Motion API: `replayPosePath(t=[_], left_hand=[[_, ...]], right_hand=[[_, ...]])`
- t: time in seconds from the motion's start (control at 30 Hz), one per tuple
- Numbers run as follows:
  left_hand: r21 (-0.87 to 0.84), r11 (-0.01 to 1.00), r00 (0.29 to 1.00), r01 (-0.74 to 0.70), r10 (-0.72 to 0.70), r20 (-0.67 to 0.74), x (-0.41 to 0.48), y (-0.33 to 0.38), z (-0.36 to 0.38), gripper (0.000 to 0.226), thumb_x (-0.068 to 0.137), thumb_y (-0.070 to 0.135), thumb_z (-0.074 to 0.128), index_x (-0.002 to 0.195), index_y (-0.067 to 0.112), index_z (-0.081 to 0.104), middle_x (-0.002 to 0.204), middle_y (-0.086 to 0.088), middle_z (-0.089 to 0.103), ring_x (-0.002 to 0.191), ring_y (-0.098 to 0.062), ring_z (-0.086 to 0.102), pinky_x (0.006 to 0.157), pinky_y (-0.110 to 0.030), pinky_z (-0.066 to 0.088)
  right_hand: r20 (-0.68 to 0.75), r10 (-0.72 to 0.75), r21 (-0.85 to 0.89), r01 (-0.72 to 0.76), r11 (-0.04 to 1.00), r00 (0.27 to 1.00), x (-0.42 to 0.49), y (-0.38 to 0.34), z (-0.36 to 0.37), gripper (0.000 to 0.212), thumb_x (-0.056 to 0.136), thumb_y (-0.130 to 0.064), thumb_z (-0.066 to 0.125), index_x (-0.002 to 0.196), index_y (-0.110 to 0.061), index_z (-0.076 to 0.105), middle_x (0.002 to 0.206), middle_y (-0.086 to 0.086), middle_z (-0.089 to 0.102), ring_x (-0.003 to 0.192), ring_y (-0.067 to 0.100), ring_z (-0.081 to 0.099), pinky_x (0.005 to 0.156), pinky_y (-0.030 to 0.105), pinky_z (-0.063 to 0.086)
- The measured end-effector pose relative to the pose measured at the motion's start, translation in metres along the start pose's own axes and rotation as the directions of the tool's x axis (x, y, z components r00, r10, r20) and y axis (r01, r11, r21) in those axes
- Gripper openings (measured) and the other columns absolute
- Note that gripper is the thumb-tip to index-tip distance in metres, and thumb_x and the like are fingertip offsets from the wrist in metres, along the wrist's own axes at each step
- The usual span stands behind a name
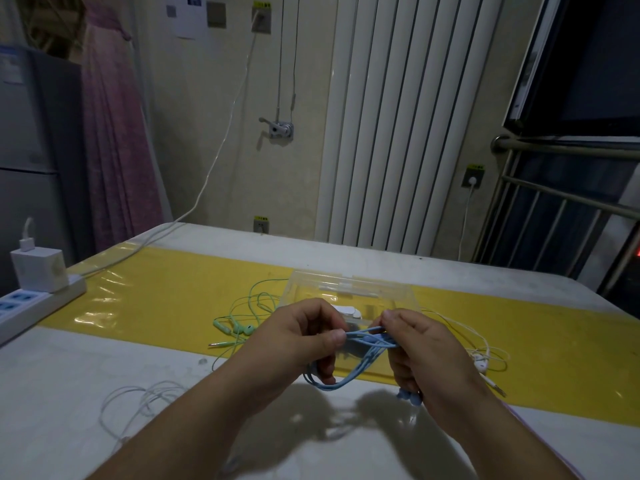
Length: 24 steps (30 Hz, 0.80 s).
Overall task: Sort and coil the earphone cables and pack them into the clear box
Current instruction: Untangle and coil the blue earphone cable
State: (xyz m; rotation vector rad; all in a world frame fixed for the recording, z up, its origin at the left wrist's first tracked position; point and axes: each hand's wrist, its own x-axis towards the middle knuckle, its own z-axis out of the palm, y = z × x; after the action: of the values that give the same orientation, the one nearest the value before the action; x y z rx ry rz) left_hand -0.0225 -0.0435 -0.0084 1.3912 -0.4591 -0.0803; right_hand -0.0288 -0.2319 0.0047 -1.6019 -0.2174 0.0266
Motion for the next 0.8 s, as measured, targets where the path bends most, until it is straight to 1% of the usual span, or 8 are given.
replayPosePath(t=[0.17,0.3,0.37,0.43,0.53,0.6,0.7,0.8], left_hand=[[-0.002,1.000,1.000,0.001,-0.001,0.003,-0.0004,-0.0001,-0.0001,0.004,0.075,0.008,0.065,0.077,0.011,0.066,0.058,-0.012,0.051,0.052,-0.024,0.052,0.055,-0.034,0.050],[0.016,1.000,1.000,-0.004,0.004,-0.005,-0.0008,-0.0014,-0.0008,0.003,0.076,0.010,0.066,0.078,0.012,0.066,0.058,-0.011,0.055,0.053,-0.023,0.054,0.059,-0.035,0.051],[0.037,0.999,1.000,-0.013,0.014,-0.023,-0.0012,-0.0002,-0.0002,0.003,0.076,0.011,0.068,0.078,0.013,0.067,0.062,-0.008,0.058,0.056,-0.021,0.055,0.061,-0.035,0.052],[0.081,0.996,0.997,-0.034,0.039,-0.071,-0.0016,0.0018,0.0013,0.006,0.080,0.007,0.071,0.080,0.012,0.068,0.068,-0.003,0.064,0.062,-0.016,0.056,0.064,-0.029,0.050],[0.116,0.992,0.981,-0.058,0.078,-0.175,-0.0009,0.0036,0.0036,0.013,0.084,-0.001,0.065,0.091,0.011,0.067,0.079,-0.003,0.068,0.070,-0.010,0.063,0.064,-0.021,0.049],[0.128,0.989,0.968,-0.074,0.102,-0.227,-0.0002,0.0037,0.0050,0.018,0.084,-0.001,0.065,0.092,0.015,0.068,0.074,0.002,0.066,0.069,-0.008,0.063,0.062,-0.019,0.048],[0.181,0.979,0.940,-0.091,0.145,-0.309,0.0019,0.0027,0.0060,0.021,0.084,0.000,0.066,0.083,0.021,0.070,0.071,0.008,0.067,0.069,-0.005,0.063,0.060,-0.018,0.048],[0.226,0.972,0.917,-0.061,0.145,-0.373,0.0029,0.0022,0.0049,0.024,0.084,0.004,0.067,0.073,0.025,0.071,0.072,0.003,0.069,0.069,-0.010,0.065,0.060,-0.027,0.054]], right_hand=[[-0.006,0.000,0.019,0.000,1.000,1.000,-0.0009,0.0007,0.0004,0.029,0.098,-0.023,0.049,0.076,-0.007,0.060,0.045,-0.001,0.025,0.039,0.012,0.017,0.043,0.025,0.013],[-0.026,-0.003,-0.042,0.002,0.999,1.000,0.0007,0.0030,0.0016,0.022,0.100,-0.020,0.047,0.089,-0.009,0.063,0.049,0.006,0.046,0.033,0.012,0.026,0.036,0.018,0.022],[-0.012,-0.010,-0.055,0.009,0.998,1.000,0.0005,0.0037,0.0024,0.024,0.101,-0.016,0.045,0.097,-0.012,0.068,0.054,0.007,0.055,0.033,0.013,0.029,0.036,0.019,0.026],[-0.003,-0.015,-0.089,0.015,0.996,1.000,-0.0006,0.0028,0.0030,0.026,0.101,-0.016,0.046,0.098,-0.011,0.072,0.057,0.004,0.059,0.035,0.014,0.030,0.038,0.021,0.027],[-0.008,0.005,-0.091,-0.006,0.996,1.000,-0.0007,0.0020,0.0038,0.026,0.100,-0.014,0.047,0.093,-0.011,0.072,0.055,0.002,0.055,0.041,0.013,0.029,0.041,0.022,0.026],[-0.012,0.001,-0.050,-0.001,0.999,1.000,0.0014,0.0041,0.0036,0.029,0.100,-0.009,0.046,0.087,-0.014,0.072,0.052,0.005,0.044,0.042,0.013,0.028,0.043,0.023,0.026],[-0.027,-0.007,-0.046,0.006,0.999,1.000,0.0034,0.0066,0.0007,0.032,0.100,-0.008,0.046,0.083,-0.018,0.071,0.045,-0.002,0.039,0.040,0.014,0.029,0.045,0.027,0.034],[-0.024,-0.009,0.052,0.010,0.999,1.000,0.0016,0.0027,-0.0015,0.030,0.100,-0.006,0.043,0.085,-0.014,0.067,0.050,0.001,0.035,0.041,0.014,0.025,0.041,0.025,0.033]])
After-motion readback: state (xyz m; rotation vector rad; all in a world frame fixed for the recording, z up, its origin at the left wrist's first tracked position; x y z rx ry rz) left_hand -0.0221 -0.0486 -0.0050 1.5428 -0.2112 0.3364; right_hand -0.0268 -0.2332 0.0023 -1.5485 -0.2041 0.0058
